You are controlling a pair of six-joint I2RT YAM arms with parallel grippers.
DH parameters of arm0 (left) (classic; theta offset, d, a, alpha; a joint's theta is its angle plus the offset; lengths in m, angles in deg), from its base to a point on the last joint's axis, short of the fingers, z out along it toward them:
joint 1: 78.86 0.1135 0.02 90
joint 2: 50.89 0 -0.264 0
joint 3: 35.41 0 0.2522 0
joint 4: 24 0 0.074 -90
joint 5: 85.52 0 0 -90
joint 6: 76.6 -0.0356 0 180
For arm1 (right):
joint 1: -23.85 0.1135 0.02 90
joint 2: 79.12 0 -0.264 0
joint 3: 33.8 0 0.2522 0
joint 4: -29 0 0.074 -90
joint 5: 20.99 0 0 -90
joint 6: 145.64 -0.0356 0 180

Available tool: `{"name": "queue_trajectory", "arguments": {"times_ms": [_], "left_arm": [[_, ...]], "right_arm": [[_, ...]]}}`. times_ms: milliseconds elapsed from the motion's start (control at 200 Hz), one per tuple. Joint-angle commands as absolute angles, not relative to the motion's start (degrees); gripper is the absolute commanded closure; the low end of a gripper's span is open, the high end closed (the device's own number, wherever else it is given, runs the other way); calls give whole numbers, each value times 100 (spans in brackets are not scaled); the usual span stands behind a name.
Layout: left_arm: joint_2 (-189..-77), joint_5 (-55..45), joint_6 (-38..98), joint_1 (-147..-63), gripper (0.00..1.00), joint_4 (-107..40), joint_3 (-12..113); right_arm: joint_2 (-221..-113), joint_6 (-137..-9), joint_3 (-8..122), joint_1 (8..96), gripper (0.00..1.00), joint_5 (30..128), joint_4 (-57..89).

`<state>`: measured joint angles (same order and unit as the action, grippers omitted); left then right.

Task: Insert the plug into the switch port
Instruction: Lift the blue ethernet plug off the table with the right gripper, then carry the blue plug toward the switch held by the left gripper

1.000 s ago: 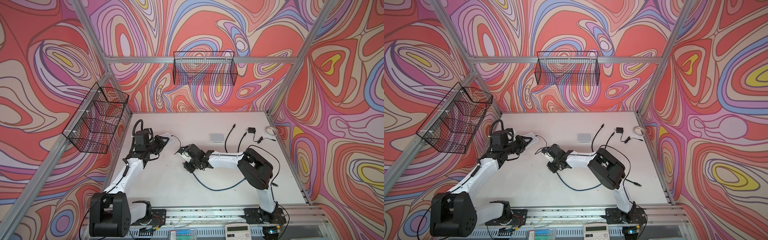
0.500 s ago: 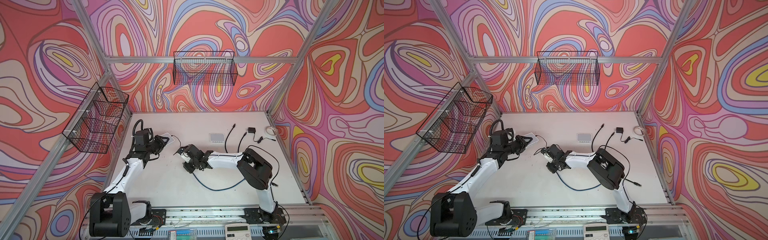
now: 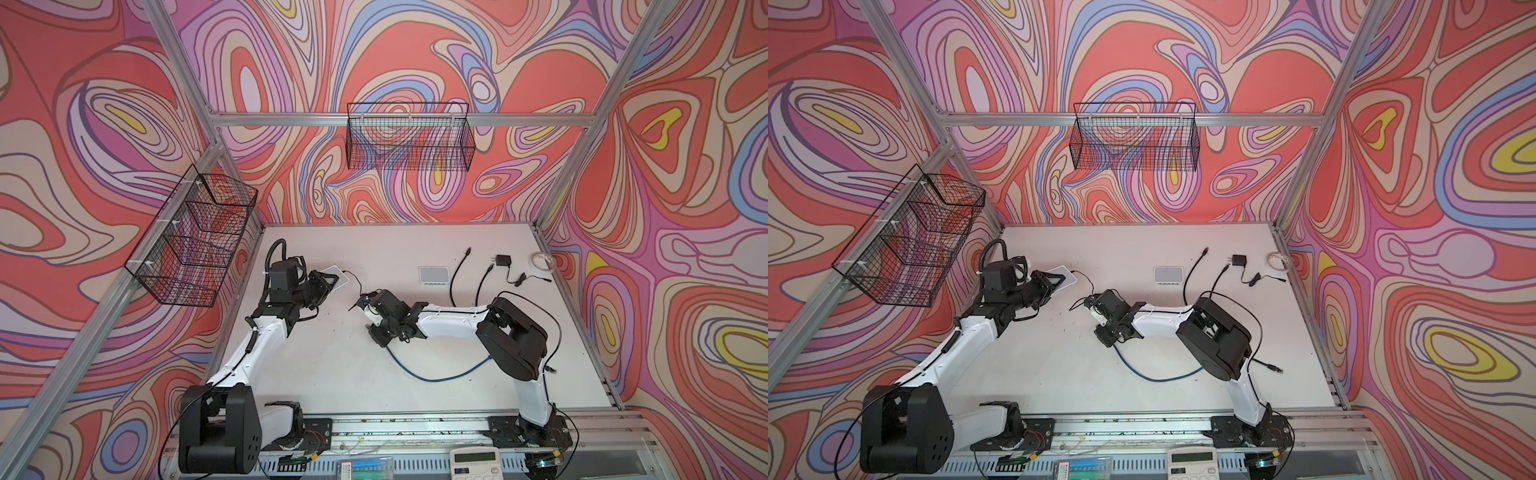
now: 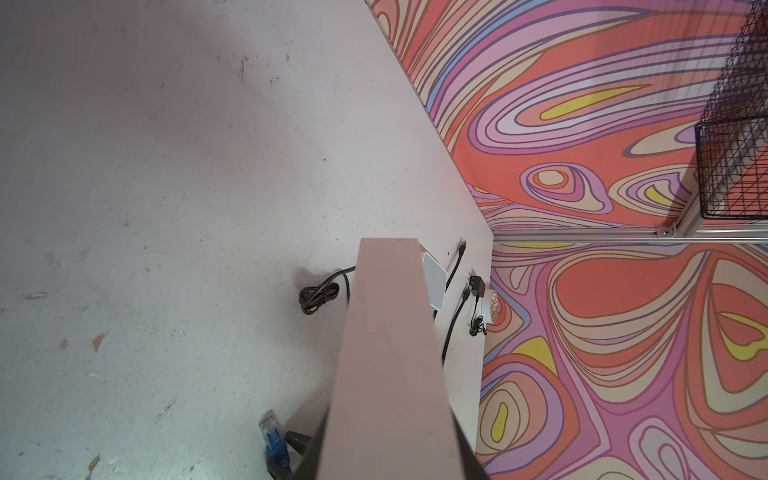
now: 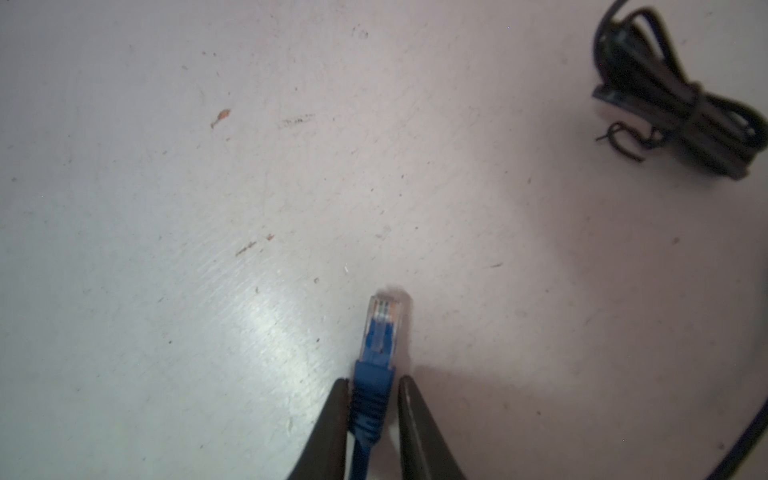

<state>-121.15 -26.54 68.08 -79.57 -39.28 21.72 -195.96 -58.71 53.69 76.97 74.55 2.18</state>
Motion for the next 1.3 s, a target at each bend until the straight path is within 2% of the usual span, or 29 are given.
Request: {"name": "queue_trajectory", "arguments": {"times_ms": [0,135,205,426,706,1297], "left_arm": [[-12050,-2665,6816,-7937,100,-3904,2187],[-12043,-2670,6797,-7935,100,-3910,2134],[-12036,-2696,6811,-7931,100,-3903,2107],[-11933,-2819,7153,-7939,100,-3600,1942],[-11776,-2879,7958,-7988,100,-2887,1470],[-11369,-2636,8069,-8159,100,-3020,1291]], "right_arm": [[-19823,-5959,5158,7713,85,7420,-234],[-19792,-5953,5127,7715,97,7376,-167],[-19677,-5888,5082,7713,100,7354,-68],[-19238,-5726,5133,7715,100,7310,178],[-18341,-6471,5037,7849,100,7236,730],[-18565,-6320,6240,8031,100,7071,377]]}}
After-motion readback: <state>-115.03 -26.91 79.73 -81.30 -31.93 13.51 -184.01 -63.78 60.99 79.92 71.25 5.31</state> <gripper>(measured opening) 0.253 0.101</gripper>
